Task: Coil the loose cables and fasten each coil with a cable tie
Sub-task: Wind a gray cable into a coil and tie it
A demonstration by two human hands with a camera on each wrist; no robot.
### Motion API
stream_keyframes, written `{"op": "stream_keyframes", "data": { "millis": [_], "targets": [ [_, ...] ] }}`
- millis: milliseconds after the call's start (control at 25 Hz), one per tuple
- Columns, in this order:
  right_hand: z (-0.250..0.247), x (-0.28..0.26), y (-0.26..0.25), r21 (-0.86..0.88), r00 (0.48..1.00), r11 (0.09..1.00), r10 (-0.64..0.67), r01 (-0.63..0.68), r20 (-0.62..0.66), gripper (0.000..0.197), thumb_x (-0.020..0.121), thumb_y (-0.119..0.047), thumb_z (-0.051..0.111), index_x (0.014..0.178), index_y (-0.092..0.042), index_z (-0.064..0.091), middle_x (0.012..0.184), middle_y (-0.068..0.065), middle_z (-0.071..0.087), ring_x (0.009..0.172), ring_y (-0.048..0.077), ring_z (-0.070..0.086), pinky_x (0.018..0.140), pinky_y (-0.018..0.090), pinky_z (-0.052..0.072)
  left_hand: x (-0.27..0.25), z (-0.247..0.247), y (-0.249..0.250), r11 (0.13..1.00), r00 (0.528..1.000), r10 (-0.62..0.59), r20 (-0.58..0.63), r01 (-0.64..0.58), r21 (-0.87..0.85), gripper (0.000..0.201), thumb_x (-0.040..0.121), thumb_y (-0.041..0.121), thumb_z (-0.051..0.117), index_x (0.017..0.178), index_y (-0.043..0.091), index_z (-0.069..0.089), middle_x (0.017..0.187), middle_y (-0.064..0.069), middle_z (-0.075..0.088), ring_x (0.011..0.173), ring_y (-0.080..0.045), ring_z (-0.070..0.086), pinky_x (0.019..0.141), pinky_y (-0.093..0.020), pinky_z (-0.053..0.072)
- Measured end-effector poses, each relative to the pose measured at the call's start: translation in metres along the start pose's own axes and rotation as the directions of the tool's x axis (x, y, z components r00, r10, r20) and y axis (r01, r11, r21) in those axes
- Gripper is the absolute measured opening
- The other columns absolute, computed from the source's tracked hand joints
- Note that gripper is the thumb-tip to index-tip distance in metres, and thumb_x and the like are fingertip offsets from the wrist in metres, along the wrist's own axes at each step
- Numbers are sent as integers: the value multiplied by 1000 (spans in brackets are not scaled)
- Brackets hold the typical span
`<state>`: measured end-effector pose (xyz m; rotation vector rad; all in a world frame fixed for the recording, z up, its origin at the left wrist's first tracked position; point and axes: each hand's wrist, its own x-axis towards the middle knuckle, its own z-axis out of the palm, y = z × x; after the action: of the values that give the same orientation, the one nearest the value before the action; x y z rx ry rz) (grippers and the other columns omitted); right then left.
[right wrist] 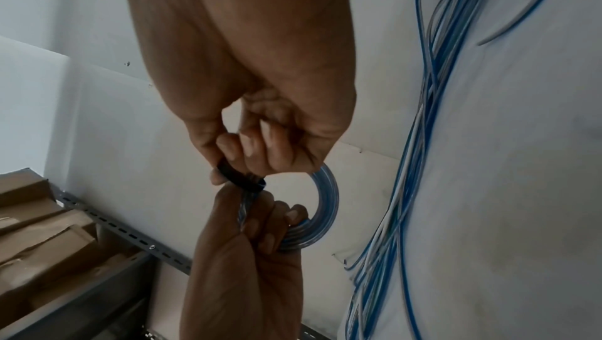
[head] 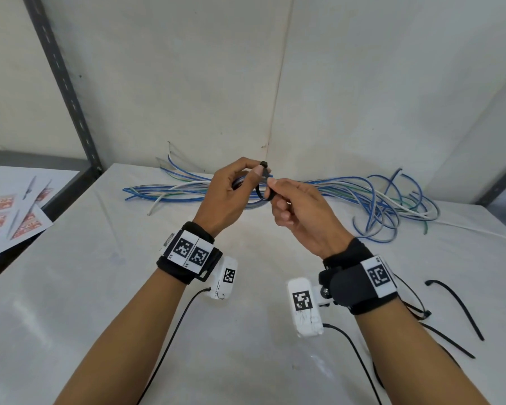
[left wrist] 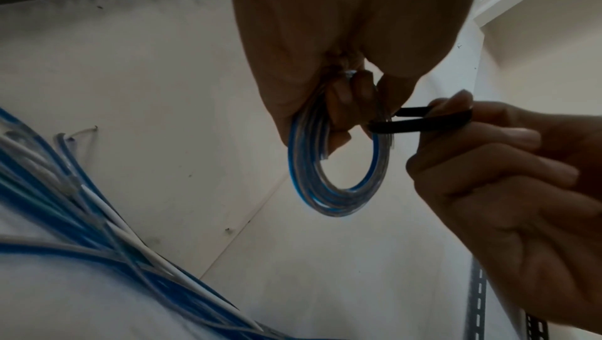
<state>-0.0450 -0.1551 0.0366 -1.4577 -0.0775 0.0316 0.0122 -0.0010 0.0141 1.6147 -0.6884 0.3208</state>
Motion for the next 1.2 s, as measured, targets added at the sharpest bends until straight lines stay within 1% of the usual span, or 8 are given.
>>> {"op": "stream_keyframes", "data": {
  "millis": [240, 360, 440, 520, 640, 880, 1000, 1200],
  "targets": [
    [-3, -2, -2, -10, 1000, 1000, 0, 0, -7, 31, 104, -22, 55, 77, -11, 66, 59, -2, 39, 52, 10, 30, 47, 19, 24, -2, 3, 1, 998, 1000, 0, 17, -1, 59, 23, 106, 17, 52, 107, 2, 69, 80, 7, 67, 61, 4, 56, 61, -11, 38],
    [-1, -3, -2, -22, 1000, 1000, 10, -11, -14, 31, 104, -22, 55, 78, -10, 67, 60, -1, 39, 52, 11, 30, 48, 19, 25, -1, 4, -1, 996, 1000, 14, 16, -15, 87, 23, 106, 24, 52, 107, 9, 69, 87, -3, 73, 65, -8, 58, 61, -27, 44],
    [0, -5, -2, 7, 999, 1000, 20, -20, -43, 30, 103, -22, 55, 78, -10, 65, 59, -2, 39, 52, 11, 30, 48, 20, 24, 0, 4, -5, 996, 1000, 21, 8, -22, 91, 24, 105, 31, 52, 107, 14, 69, 90, -7, 74, 76, -27, 65, 66, -43, 53],
    [0, -4, -2, 89, 997, 995, 45, -38, -70, 30, 103, -21, 54, 77, -10, 63, 58, -3, 38, 52, 10, 29, 49, 22, 21, 0, 4, -7, 992, 999, 36, 6, -37, 124, 24, 104, 38, 52, 108, 21, 68, 88, -12, 72, 80, -40, 64, 70, -54, 53],
    [-5, -2, -4, 194, 994, 980, 65, -46, -90, 32, 103, -20, 53, 73, -12, 61, 57, -3, 36, 51, 10, 28, 50, 23, 19, -1, 8, -5, 985, 999, 48, 10, -49, 164, 24, 103, 40, 52, 110, 23, 69, 87, -11, 72, 81, -38, 66, 71, -54, 52],
    [-6, -5, 1, 97, 1000, 995, 9, -8, -11, 32, 103, -20, 52, 74, -11, 63, 57, -2, 37, 52, 11, 28, 50, 23, 21, 0, 11, -2, 992, 999, 24, -35, -20, 124, 22, 104, 32, 53, 107, 17, 69, 87, -5, 73, 71, -28, 62, 59, -42, 44],
    [-7, -5, 0, 106, 1000, 994, -1, 2, -11, 33, 104, -20, 52, 74, -12, 64, 56, -3, 39, 50, 11, 29, 49, 21, 23, -1, 11, -2, 989, 999, 30, -19, -27, 142, 24, 104, 36, 52, 107, 19, 68, 84, -8, 71, 75, -38, 62, 64, -50, 49],
    [-7, -6, 3, 133, 1000, 991, 13, -10, -24, 29, 104, -20, 52, 78, -10, 63, 56, -4, 40, 51, 10, 29, 48, 20, 24, -1, 11, -3, 987, 1000, 27, 1, -27, 156, 27, 102, 42, 52, 105, 21, 68, 84, -8, 72, 78, -40, 64, 70, -56, 53]
  ]
}}
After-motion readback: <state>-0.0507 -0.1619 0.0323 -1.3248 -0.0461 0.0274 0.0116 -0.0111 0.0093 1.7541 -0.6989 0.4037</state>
